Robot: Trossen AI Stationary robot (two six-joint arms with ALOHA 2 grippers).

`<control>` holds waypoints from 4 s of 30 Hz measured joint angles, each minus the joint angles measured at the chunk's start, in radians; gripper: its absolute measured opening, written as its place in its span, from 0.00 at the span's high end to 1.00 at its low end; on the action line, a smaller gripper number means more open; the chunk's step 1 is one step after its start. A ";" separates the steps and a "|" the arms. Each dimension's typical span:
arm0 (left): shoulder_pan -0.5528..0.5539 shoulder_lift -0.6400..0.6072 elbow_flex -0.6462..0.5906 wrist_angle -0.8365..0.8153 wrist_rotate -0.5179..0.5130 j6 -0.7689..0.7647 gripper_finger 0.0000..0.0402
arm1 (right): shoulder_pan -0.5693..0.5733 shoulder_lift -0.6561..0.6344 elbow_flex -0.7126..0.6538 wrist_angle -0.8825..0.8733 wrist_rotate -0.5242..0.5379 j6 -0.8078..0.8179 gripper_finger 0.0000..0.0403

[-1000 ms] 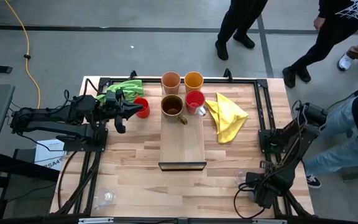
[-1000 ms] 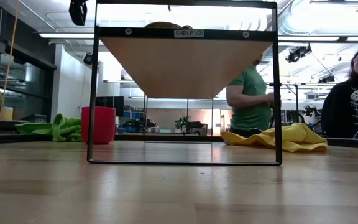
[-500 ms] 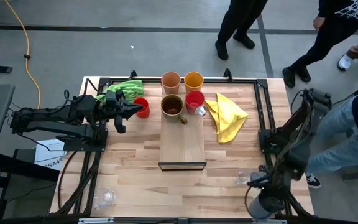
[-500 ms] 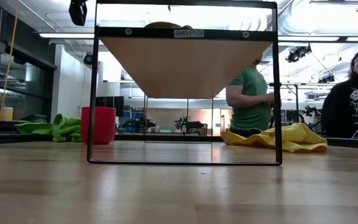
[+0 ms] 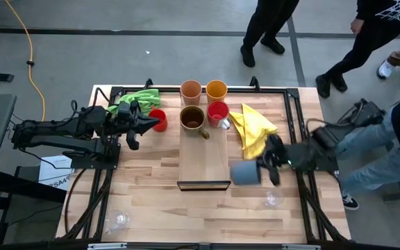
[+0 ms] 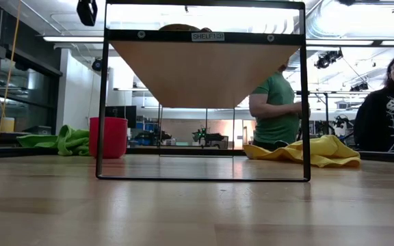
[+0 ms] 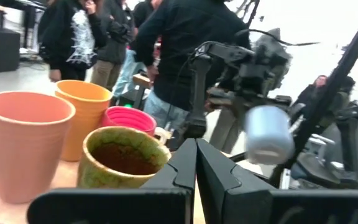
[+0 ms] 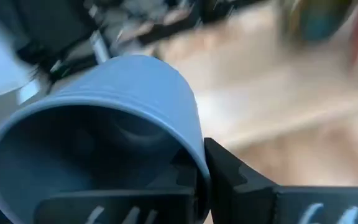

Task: Stack small to large cups/mugs on shelf
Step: Put the blue cup on the shelf

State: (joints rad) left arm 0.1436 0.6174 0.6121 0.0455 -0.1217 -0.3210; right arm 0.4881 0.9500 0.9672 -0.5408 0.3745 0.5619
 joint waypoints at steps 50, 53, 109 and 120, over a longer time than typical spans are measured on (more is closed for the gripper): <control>0.000 0.226 0.254 -0.004 0.155 0.010 1.00 | -0.508 0.241 0.427 -0.165 -0.228 -0.285 1.00; 0.000 0.226 0.254 -0.016 0.155 0.010 1.00 | -0.508 0.373 0.604 -0.404 -0.230 -0.228 1.00; 0.000 0.225 0.253 -0.025 0.155 0.002 1.00 | -0.579 0.935 1.060 -1.026 -0.391 0.199 1.00; 0.000 0.225 0.253 -0.025 0.155 0.002 1.00 | -0.579 0.935 1.059 -1.025 -0.378 0.208 0.90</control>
State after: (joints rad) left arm 0.1436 0.8429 0.8654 0.0200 0.0331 -0.3195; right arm -0.0914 1.8847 2.0266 -1.5654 -0.0035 0.7700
